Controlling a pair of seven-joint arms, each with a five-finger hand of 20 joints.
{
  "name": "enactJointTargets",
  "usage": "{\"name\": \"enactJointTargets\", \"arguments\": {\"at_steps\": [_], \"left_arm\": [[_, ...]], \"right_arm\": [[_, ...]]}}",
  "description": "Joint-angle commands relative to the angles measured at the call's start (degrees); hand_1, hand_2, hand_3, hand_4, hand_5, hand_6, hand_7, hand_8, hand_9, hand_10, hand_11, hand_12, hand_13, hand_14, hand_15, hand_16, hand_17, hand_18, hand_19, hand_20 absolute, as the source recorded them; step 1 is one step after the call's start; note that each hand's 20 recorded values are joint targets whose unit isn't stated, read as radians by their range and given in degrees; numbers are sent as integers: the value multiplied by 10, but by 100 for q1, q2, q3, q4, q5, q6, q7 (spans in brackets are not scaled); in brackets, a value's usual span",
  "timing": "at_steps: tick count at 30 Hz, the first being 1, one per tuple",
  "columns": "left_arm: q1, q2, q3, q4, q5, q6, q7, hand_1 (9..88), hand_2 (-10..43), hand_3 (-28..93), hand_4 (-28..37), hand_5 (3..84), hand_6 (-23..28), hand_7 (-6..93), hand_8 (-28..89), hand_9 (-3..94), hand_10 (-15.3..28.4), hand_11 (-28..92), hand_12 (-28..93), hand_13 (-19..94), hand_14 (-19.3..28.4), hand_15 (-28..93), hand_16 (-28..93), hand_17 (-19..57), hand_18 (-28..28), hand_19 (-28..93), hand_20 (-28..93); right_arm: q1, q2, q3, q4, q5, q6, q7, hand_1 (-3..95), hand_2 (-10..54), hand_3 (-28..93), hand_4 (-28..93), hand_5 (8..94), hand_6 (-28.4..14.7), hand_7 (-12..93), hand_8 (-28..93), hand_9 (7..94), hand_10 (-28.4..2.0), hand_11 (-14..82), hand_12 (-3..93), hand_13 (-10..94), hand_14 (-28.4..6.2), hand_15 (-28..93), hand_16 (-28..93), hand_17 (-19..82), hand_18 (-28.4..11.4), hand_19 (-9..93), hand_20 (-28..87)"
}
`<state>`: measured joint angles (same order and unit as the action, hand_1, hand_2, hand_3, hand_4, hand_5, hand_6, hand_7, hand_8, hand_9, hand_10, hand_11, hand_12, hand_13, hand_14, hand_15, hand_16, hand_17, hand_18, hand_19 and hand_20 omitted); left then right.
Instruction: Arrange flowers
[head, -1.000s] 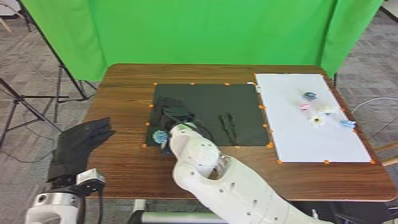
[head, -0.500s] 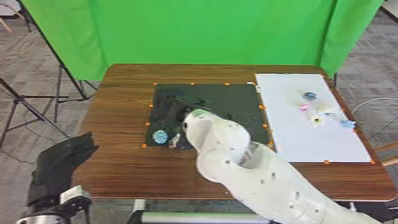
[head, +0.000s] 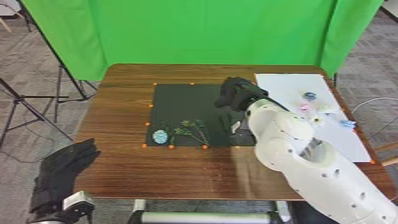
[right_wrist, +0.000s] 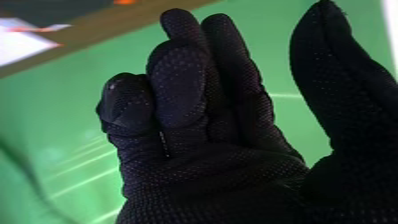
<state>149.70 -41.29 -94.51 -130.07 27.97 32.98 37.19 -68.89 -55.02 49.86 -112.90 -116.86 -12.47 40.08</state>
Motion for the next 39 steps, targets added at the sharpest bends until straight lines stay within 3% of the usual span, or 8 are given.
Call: {"name": "enactJointTargets", "arguments": {"at_steps": [1,4,6,7,10,17,20,39], "left_arm": [[-130,7,149,-11,115,-18,-42,283,58,820,-168,529,152,208,-105,428,225,374,101,286,281,656,-141,-82,233,602,136],[-128,-29,170,24,99,-6,-91,283,58,820,-169,530,152,208,-105,429,225,374,101,286,280,656,-142,-82,233,602,137],[-79,18,181,5,9,24,27,283,59,820,-170,530,152,208,-105,428,225,375,101,289,281,657,-141,-82,233,602,137],[-77,-25,154,5,108,-3,-57,282,58,820,-170,530,152,208,-105,429,225,375,101,288,282,657,-142,-82,233,602,138],[-53,22,170,-14,51,13,7,283,59,818,-171,530,152,208,-105,429,225,375,101,288,281,657,-142,-81,234,604,139],[-87,-1,195,-13,88,39,-32,282,59,818,-173,531,152,209,-105,431,225,376,100,289,282,657,-142,-81,234,603,140],[-112,-50,184,-11,146,-23,-137,282,59,818,-173,531,152,209,-105,431,225,376,101,288,282,657,-142,-81,234,603,140],[-187,-176,158,-19,296,-100,-348,281,59,817,-172,531,153,209,-105,431,225,378,100,289,281,658,-142,-81,234,603,142]], "right_arm": [[-647,773,423,160,-323,176,256,355,-36,812,-265,553,-87,267,-118,594,-199,240,171,672,-124,776,222,509,-173,932,377],[-841,975,610,252,-430,192,350,357,-41,816,-265,554,-89,272,-117,585,-201,236,171,681,-116,789,220,521,-169,932,403],[-989,1087,774,275,-514,269,438,358,-44,818,-266,553,-90,273,-117,581,-201,236,171,682,-114,793,219,524,-168,932,407],[-1077,1118,900,278,-546,260,489,358,-45,819,-266,553,-90,273,-117,578,-202,234,171,682,-113,794,218,525,-168,932,409],[-1240,1229,1186,290,-596,334,642,360,-48,821,-267,551,-91,274,-117,574,-205,231,170,683,-114,797,216,527,-167,932,413],[-1564,1422,1751,387,-645,291,856,361,-62,825,-270,535,-102,262,-117,527,-229,204,165,663,-123,803,216,512,-175,932,391],[-1631,1474,1861,485,-677,273,960,363,-65,826,-272,528,-103,258,-113,518,-233,197,165,659,-124,805,212,509,-175,932,378],[-1768,1323,2103,927,-527,272,1196,372,-69,825,-276,523,-98,269,-117,517,-226,195,166,654,-124,808,201,502,-176,932,364]]}}
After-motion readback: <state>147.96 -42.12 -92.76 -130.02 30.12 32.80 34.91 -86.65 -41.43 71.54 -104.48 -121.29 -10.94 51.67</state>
